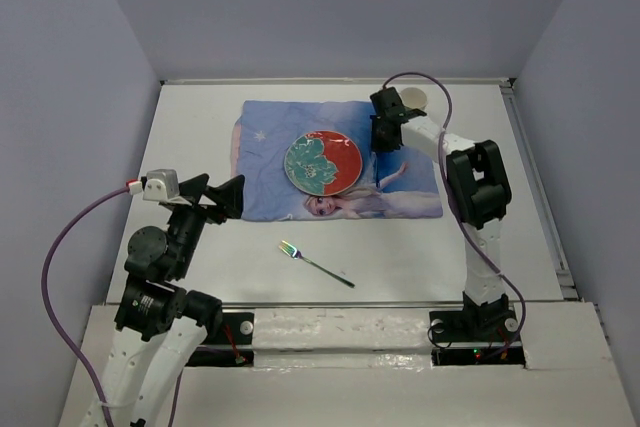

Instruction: Set the dinner table for one person

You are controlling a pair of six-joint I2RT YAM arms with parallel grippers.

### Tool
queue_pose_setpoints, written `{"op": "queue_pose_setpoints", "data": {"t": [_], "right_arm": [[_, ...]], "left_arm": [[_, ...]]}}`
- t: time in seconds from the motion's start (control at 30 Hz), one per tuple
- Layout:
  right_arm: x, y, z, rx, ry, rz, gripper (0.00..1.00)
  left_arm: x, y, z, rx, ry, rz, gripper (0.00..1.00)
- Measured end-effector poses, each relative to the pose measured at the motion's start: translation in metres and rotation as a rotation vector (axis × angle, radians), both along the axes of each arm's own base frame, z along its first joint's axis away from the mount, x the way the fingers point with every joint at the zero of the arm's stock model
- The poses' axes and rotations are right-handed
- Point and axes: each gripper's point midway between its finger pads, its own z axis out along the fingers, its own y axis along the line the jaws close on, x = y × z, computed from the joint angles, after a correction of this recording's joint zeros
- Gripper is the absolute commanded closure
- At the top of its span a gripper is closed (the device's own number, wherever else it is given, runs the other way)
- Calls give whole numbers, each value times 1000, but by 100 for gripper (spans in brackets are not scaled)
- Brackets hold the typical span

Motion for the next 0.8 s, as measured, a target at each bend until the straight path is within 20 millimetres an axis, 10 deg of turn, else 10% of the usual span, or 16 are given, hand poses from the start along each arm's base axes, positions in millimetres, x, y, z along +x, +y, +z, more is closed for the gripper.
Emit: {"op": "queue_pose_setpoints", "data": {"t": [0.17,0.43,0.7,0.8], "right_arm": [[0,-1,-17,-13,29,0,66],[-1,1,-5,-1,11,15,58],[-48,37,95,141,-174,172,56],[-112,92,115,211,-237,367,52]], "left_arm": [[0,0,0,0,0,0,1],[1,0,0,1,1,0,1],[5,1,-4,7,19,11,1],[6,1,-5,8,21,13,1]]}}
